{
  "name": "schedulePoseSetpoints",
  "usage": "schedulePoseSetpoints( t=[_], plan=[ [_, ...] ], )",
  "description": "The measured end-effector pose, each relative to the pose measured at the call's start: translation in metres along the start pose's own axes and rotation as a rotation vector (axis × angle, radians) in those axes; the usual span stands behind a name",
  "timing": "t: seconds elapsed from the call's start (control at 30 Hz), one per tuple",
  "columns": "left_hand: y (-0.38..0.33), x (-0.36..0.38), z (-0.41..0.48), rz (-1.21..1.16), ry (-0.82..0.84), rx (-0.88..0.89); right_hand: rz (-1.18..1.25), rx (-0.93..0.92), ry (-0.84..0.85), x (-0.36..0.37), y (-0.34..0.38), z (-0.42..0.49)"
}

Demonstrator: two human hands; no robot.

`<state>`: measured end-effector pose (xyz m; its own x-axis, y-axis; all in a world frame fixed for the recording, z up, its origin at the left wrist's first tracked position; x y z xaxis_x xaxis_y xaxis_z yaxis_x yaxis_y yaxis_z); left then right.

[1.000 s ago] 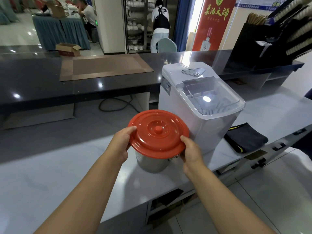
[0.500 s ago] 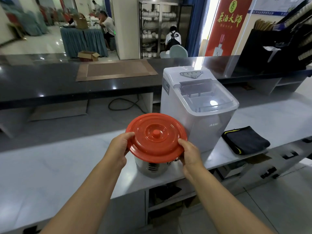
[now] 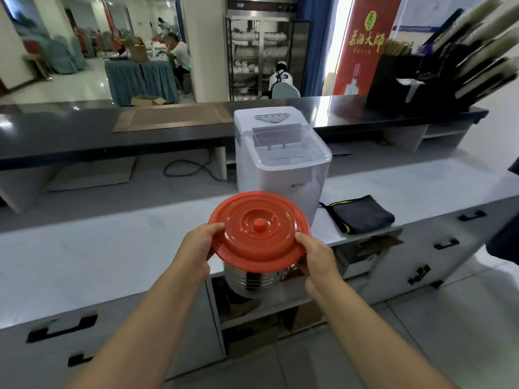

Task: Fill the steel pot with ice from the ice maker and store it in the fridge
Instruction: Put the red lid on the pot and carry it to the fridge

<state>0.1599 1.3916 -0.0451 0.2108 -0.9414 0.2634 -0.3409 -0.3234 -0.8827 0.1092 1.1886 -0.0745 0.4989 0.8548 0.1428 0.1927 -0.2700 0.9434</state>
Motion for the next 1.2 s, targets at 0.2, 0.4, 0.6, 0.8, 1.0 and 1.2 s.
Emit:
schedulePoseSetpoints(
  t=[0.2,0.4,0.6,0.8,1.0,1.2],
  plan=[
    [0.042,0.067,-0.043,0.029,0.111,-0.039,0.017,-0.026,-0.102,-0.094,0.009,-0.019],
    [0.077,0.145,-0.074,0.037,0.307,-0.102,0.007,-0.032,-0.262,-0.184,0.018,-0.024],
    [0.107,0.223,-0.081,0.128,0.497,-0.154,0.07,-0.039,-0.413,-0.261,0.029,-0.016],
    [0.136,0.305,-0.075,0.199,0.61,-0.176,0.088,-0.043,-0.517,-0.326,0.045,0.002],
    [0.158,0.402,-0.058,0.226,0.724,-0.207,0.109,-0.04,-0.637,-0.383,0.07,0.041],
    [0.177,0.502,-0.032,0.261,0.844,-0.24,0.119,-0.056,-0.758,-0.437,0.1,0.088]
  ],
)
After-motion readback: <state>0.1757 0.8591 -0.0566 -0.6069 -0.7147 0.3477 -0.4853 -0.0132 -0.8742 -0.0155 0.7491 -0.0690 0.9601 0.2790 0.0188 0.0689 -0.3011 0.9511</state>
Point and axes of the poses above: each hand's wrist, its own z-axis towards the middle knuckle, its own x-axis out of the palm, y = z × x, the point moved 4 cm from there along z, towards the middle knuckle, and after that the axes turned 7 degrees about -z, right-handed, at the moved point
